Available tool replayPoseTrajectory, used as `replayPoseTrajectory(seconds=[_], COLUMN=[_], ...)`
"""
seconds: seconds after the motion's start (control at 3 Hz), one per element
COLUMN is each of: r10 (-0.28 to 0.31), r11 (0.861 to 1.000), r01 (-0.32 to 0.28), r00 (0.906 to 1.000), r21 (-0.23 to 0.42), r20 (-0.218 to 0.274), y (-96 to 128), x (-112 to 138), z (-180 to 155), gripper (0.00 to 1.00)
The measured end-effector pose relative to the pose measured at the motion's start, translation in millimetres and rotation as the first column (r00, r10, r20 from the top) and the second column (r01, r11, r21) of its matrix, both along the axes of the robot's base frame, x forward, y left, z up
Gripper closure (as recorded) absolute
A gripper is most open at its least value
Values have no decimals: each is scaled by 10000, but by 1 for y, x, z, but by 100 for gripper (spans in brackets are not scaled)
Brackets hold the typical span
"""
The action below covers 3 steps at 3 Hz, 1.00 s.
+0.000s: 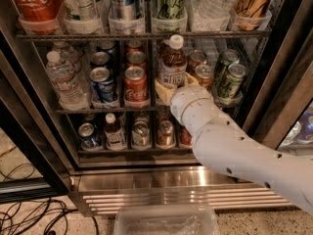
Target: Pick blue plastic bottle from middle shelf of fridge
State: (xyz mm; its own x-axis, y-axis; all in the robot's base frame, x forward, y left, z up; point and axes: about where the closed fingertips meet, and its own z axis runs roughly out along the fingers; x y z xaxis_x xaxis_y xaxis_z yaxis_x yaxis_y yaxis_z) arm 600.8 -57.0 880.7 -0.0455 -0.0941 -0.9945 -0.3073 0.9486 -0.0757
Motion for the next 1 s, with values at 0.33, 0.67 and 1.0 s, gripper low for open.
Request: replayPoseTrajectory(seconds=[0.33,0.67,1.0], r10=[221,683,1181], r11=[9997,9976,9930], r01=[-222,-686,-1179], r00=[9997,9964,9890], r21=[-40,-52,84], r20=[-124,-509,-887], y=[1,4,10], x=[-7,-34,-67], z=[-5,-18,-32], gripper=[100,100,100])
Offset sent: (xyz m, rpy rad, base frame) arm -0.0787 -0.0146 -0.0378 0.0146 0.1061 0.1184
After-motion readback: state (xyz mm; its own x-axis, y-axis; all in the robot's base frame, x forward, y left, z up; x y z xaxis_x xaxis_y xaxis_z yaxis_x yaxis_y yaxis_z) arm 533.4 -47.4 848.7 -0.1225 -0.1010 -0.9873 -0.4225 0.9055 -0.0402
